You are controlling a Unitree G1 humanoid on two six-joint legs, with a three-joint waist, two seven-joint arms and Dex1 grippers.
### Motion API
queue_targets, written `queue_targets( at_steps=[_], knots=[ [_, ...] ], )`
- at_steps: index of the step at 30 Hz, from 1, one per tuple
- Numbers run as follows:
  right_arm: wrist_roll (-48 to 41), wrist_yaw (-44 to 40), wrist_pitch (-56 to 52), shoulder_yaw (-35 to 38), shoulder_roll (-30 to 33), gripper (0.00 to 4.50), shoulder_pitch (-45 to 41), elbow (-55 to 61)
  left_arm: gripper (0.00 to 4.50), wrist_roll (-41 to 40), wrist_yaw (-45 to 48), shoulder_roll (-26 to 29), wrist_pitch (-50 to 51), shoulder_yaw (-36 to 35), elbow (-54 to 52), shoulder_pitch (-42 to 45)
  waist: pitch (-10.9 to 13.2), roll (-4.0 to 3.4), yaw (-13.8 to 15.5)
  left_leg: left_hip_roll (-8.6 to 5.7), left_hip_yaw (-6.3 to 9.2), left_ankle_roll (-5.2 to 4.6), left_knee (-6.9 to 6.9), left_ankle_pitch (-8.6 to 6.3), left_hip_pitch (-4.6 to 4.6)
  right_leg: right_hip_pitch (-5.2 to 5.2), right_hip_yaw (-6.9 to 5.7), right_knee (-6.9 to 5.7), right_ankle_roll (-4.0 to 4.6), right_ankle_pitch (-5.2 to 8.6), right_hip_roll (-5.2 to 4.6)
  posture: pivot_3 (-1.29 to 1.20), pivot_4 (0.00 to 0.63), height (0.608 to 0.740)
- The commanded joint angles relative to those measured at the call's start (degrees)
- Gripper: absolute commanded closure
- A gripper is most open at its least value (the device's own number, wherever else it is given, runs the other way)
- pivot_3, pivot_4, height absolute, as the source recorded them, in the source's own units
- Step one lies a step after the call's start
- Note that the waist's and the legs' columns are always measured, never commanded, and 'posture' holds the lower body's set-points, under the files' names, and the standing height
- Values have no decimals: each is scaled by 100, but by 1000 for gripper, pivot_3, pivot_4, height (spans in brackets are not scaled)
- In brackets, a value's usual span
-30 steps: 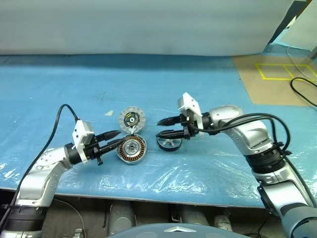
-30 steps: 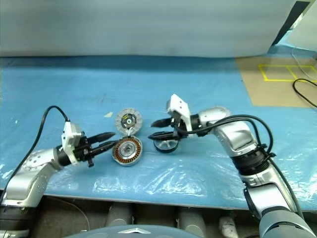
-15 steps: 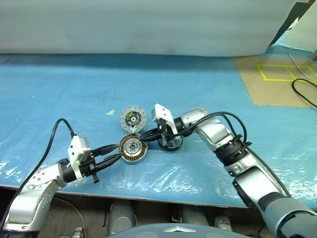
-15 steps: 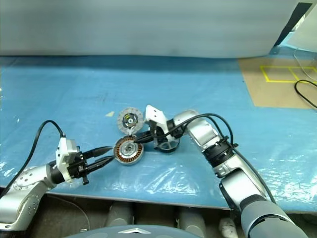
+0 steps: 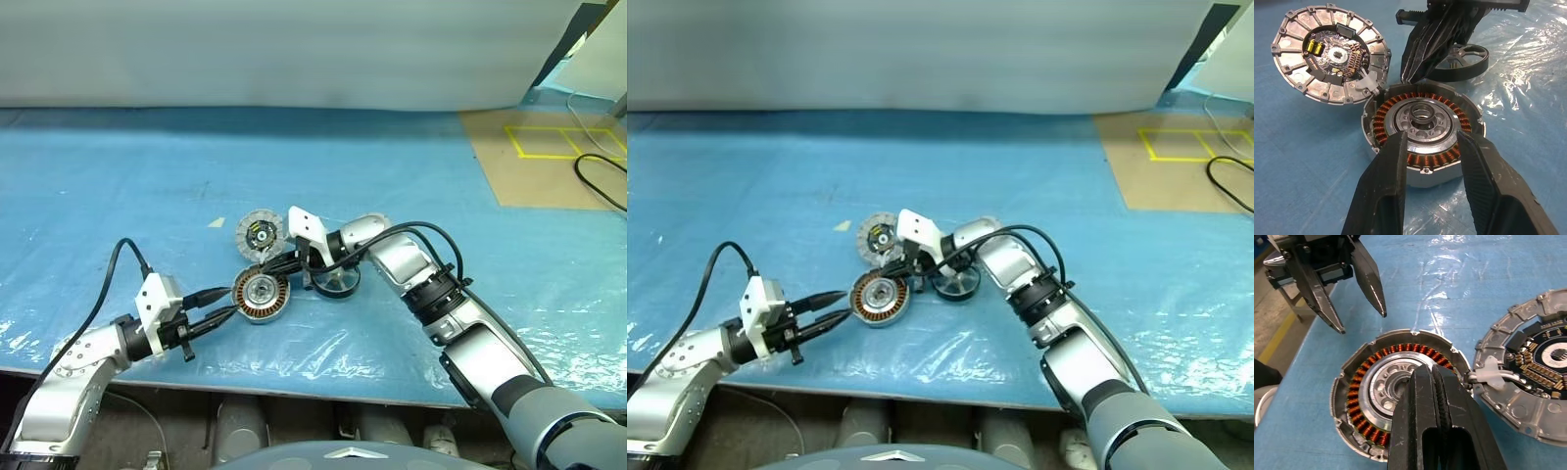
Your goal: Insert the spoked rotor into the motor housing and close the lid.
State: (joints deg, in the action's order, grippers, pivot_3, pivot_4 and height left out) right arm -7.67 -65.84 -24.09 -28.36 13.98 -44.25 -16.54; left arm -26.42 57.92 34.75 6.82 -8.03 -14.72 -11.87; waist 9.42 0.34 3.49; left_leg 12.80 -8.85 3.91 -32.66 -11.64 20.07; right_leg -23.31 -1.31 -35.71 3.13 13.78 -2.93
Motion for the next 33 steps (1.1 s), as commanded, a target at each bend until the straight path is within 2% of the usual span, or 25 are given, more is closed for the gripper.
queue_targets(
  at_steps=[1, 12, 33],
  knots=[
    [128, 8, 215, 24, 44, 4490, 12, 189, 2798, 11, -2, -28, -107, 52, -46, 59, 0, 0, -10, 0, 0, 0, 0, 0, 0, 0, 0, 0, 0, 0, 0, 0, 150, 740],
    [633, 36, 742, -156, 145, 4490, 75, 95, 2798, 22, 35, -40, -156, 101, 109, 153, 0, 0, -96, 0, 0, 0, 0, 0, 0, 0, 0, -2, 0, 0, 0, 0, 150, 740],
    [824, -111, 726, -276, -70, 4490, 123, -55, 2798, 120, 26, -79, -310, 133, 260, 105, 0, 0, -102, 1, 0, -1, -1, 0, -1, 0, 0, -2, 1, 0, 0, 0, 150, 740]
  ],
)
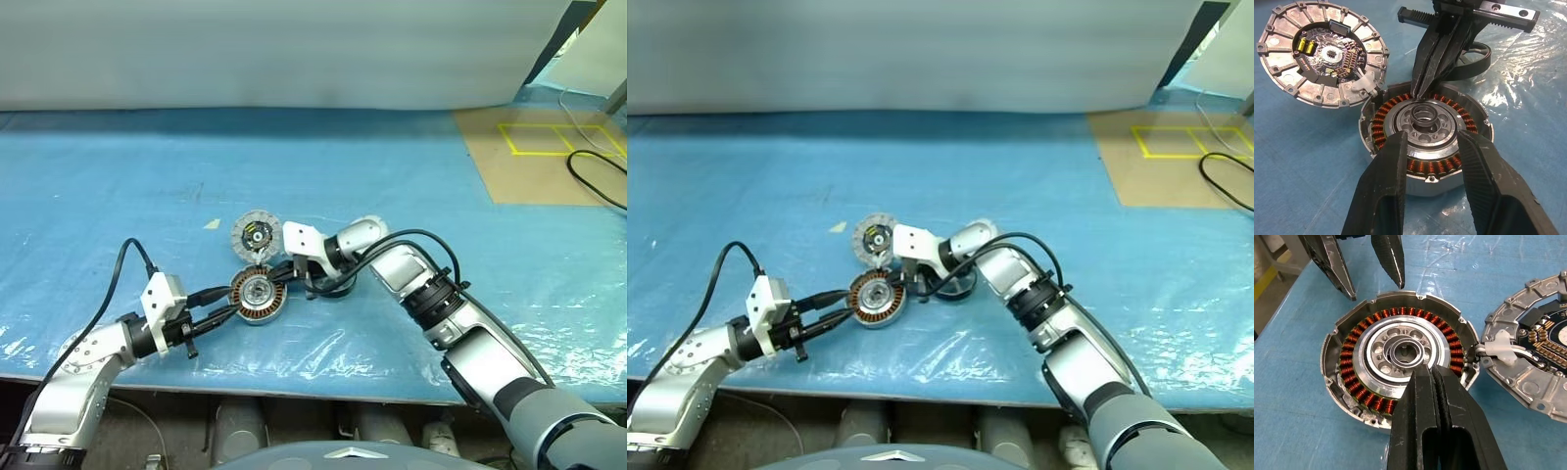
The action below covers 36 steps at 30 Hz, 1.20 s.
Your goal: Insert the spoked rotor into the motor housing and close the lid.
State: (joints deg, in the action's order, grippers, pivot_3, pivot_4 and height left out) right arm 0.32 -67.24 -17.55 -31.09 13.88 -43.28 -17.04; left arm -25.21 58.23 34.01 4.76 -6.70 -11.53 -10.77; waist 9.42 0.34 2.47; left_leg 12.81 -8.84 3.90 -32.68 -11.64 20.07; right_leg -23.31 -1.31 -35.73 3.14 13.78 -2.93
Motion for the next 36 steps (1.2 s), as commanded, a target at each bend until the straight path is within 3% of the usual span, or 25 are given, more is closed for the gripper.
queue_targets(
  at_steps=[1, 20, 26, 30, 36],
  knots=[
    [36, 33, 79, -5, -72, 4490, 25, -7, 2798, 3, -2, -8, -104, -1, -55, -3, 0, 0, 1, 0, 0, 0, 0, 0, 0, 0, 0, 0, 0, 0, 0, 0, 150, 740],
    [156, -39, 152, -49, -100, 4490, 21, -18, 2798, 76, 36, -37, -205, 34, 110, 104, 0, 0, 2, 0, 0, 0, -1, 0, -1, 1, 0, -1, 0, 0, 0, 0, 150, 740],
    [-46, 156, 224, 302, -235, 4490, -61, -20, 2798, 94, 39, -52, -242, 32, 133, 89, 0, 0, 1, 0, 0, 0, -1, 0, -1, 1, 0, -1, 0, 0, 0, 0, 150, 740],
    [-517, -18, -161, 617, -379, 4490, -201, 308, 2798, 20, 39, -118, -223, 30, 106, 87, 0, 0, 2, 1, 0, 0, 0, 0, 0, 0, 0, -1, 0, 0, 0, 0, 150, 740],
    [-555, -462, -391, 311, -364, 4490, -225, 274, 2798, 15, 79, -109, -173, 36, 94, 89, 0, 1, 3, 0, 0, 0, 0, 0, 0, 0, 0, 0, 0, 0, 0, 0, 150, 740]
  ],
)
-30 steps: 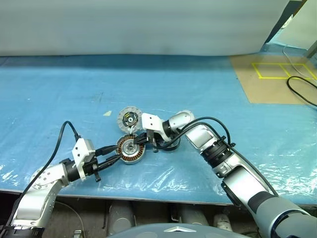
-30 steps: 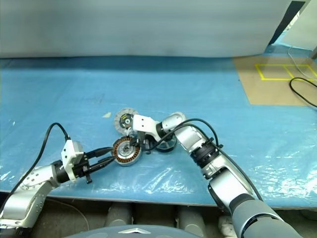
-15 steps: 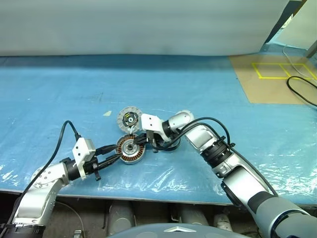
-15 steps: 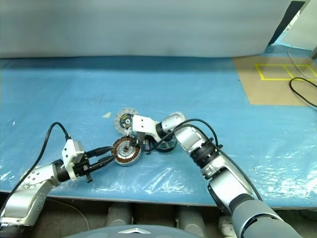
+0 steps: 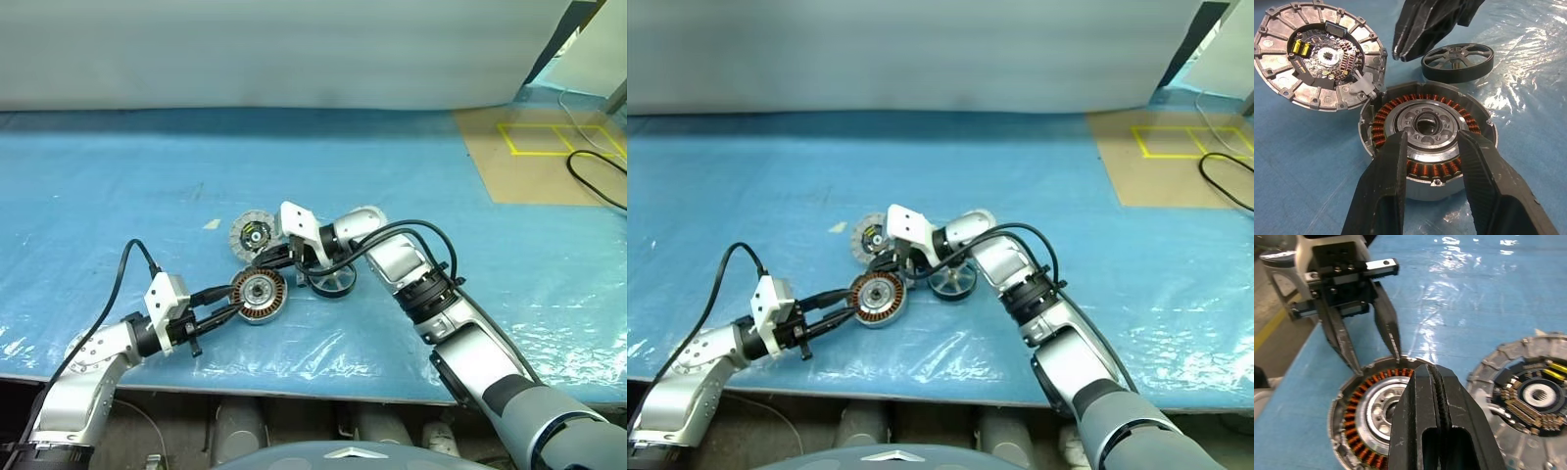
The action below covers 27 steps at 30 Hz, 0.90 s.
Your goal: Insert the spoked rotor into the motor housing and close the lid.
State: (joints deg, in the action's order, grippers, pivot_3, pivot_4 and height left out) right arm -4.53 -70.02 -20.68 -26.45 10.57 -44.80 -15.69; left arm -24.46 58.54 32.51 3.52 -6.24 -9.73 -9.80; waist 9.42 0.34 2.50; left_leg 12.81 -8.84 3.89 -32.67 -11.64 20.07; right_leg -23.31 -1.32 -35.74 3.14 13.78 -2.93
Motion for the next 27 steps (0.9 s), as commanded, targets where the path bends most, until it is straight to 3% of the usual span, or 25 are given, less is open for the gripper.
queue_targets(
  at_steps=[1, 4, 9, 16, 23, 27],
  knots=[
    [64, -204, 9, -300, -13, 4490, -53, 87, 2798, -55, 46, 42, -47, -9, -84, -9, 0, 1, -1, 0, 0, 0, 0, 0, -1, 1, 0, 0, 0, 0, 0, 0, 150, 740],
    [466, -130, 343, -694, 33, 4490, 9, -128, 2798, -5, 53, 58, -82, 2, -70, -21, 0, 1, -4, 1, 0, 0, -1, 0, -2, 1, 0, -1, 0, 0, 0, 0, 150, 740],
    [352, -16, 205, -488, -230, 4490, -68, -524, 2798, 11, 17, 31, -83, -5, -110, -69, 0, 0, -6, 1, 0, 0, -1, 0, -1, 1, 0, 0, 0, 0, 0, 0, 150, 740],
    [779, -162, 499, -809, 144, 4490, 92, -707, 2798, 33, -25, 16, -103, 1, -153, -116, 0, 1, 6, 0, 0, 0, -1, 0, -5, 5, 0, 0, 0, 0, -1, 0, 150, 740],
    [-24, -350, 60, -175, 101, 4490, 112, -156, 2798, 44, -27, -4, -105, 50, -149, -71, 0, 0, 9, -2, 0, -14, -4, -8, -20, 23, 0, -2, 0, 0, -5, 0, 150, 740],
    [-104, -103, 345, 68, 65, 4490, 55, 240, 2798, 22, 4, 11, -99, 51, -133, -33, -1, 1, 3, 0, 0, -9, -4, -4, -4, 6, 0, -2, 0, 0, -3, 0, 150, 740]
  ],
)
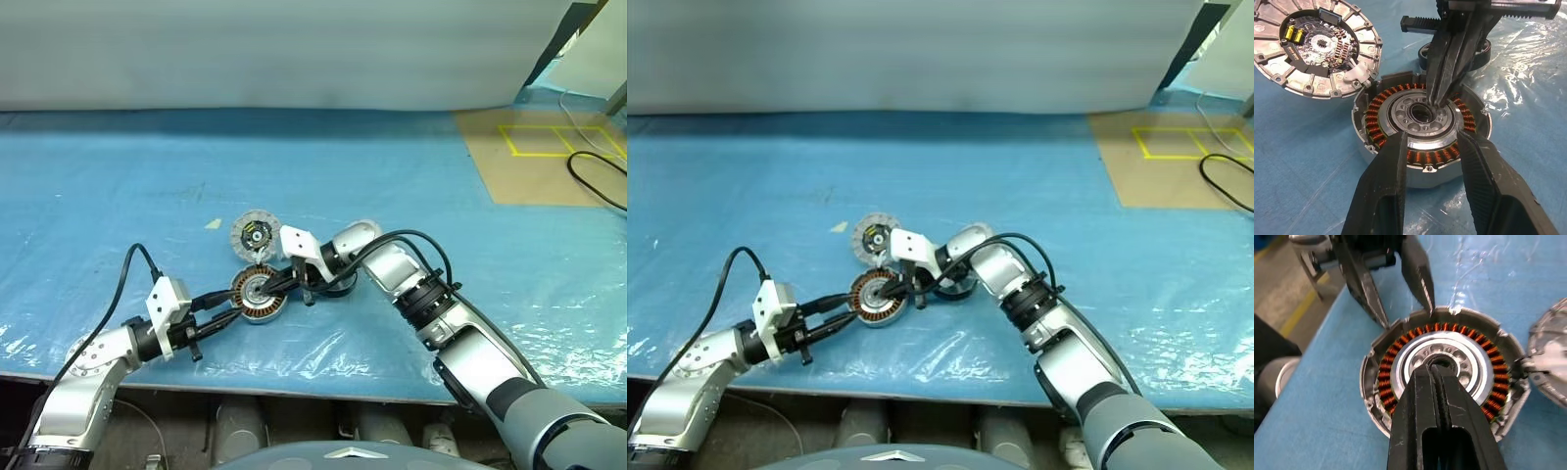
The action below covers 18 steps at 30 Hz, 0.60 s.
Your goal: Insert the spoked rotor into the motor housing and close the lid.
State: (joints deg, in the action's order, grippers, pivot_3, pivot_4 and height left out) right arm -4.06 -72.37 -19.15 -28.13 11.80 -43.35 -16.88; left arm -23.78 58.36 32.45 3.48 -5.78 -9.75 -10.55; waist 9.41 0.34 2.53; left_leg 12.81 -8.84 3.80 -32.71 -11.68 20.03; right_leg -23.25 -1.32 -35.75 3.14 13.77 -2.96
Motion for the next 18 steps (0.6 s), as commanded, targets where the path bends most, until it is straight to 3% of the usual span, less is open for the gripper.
queue_targets(
  at_steps=[1, 18],
  knots=[
    [-149, 169, 208, 261, -65, 4490, -91, 352, 2798, -48, 31, 22, -96, 5, -132, 42, 0, 0, -4, 1, 0, 2, 1, 1, -2, 0, 0, 0, 0, 0, 1, 0, 150, 740],
    [1011, 906, 1047, -545, -224, 4490, 128, -596, 2798, -49, -47, 22, -25, 46, -255, -42, 0, 0, -18, 0, 0, 8, 3, 3, -3, 1, 0, 1, 0, 0, 1, 0, 150, 740]
  ],
)
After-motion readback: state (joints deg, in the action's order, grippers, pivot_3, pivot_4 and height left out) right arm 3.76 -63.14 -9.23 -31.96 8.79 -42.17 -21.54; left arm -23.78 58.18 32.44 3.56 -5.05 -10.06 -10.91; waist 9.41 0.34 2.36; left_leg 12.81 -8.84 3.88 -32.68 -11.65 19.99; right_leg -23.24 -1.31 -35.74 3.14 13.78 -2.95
